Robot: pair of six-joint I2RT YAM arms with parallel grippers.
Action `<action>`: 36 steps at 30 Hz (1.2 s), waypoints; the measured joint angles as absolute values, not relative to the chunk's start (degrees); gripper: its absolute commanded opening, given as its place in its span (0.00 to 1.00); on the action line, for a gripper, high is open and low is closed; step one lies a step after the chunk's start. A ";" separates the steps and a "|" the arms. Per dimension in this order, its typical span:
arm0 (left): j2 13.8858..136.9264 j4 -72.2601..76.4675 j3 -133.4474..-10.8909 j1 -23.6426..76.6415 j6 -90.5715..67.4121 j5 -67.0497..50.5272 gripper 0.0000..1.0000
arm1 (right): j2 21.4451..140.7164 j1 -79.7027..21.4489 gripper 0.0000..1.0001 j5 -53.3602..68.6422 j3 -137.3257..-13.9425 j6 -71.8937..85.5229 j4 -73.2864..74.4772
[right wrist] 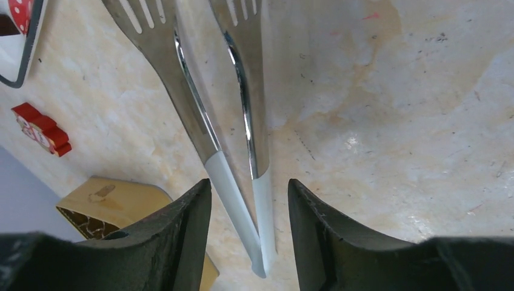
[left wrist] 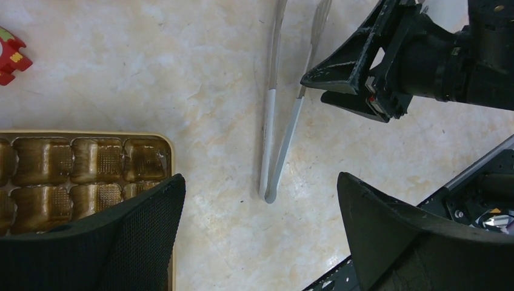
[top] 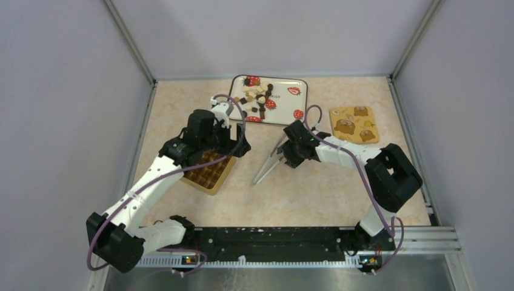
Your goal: Pack the chocolate
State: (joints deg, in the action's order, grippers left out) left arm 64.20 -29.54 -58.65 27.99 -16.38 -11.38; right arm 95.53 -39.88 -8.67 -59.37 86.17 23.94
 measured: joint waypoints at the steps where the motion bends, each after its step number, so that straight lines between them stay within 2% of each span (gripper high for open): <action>1: 64.14 -29.69 -58.59 27.99 -16.38 -11.03 0.99 | 95.53 -39.88 0.50 -8.43 -59.37 86.08 23.66; 6: 63.68 -29.54 -58.26 28.12 -16.25 -10.15 0.99 | 91.88 -39.92 0.72 -10.72 -59.24 80.44 24.01; 9: 64.12 -29.39 -58.28 28.80 -15.57 -10.15 0.99 | 82.81 -39.92 0.80 -15.57 -57.91 73.19 24.75; 16: 75.22 -29.52 -62.74 39.20 -14.37 -2.87 0.99 | 55.86 -38.04 0.83 -27.62 -48.42 58.81 27.07; 20: 84.68 -29.32 -65.84 45.80 -14.46 1.72 0.99 | 46.70 -33.21 0.83 -31.44 -45.69 51.29 31.38; 29: 101.54 -29.23 -69.38 49.12 -14.83 8.25 0.99 | 44.42 -31.33 0.83 -35.07 -45.84 41.87 34.65; 36: 107.24 -26.63 -70.08 49.04 -12.97 7.88 0.87 | 44.71 -31.33 0.82 -34.17 -45.84 40.42 34.68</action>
State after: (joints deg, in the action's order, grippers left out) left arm 107.24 -26.63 -70.08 49.04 -12.97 7.88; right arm 44.71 -31.33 -34.17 -45.84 40.42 34.68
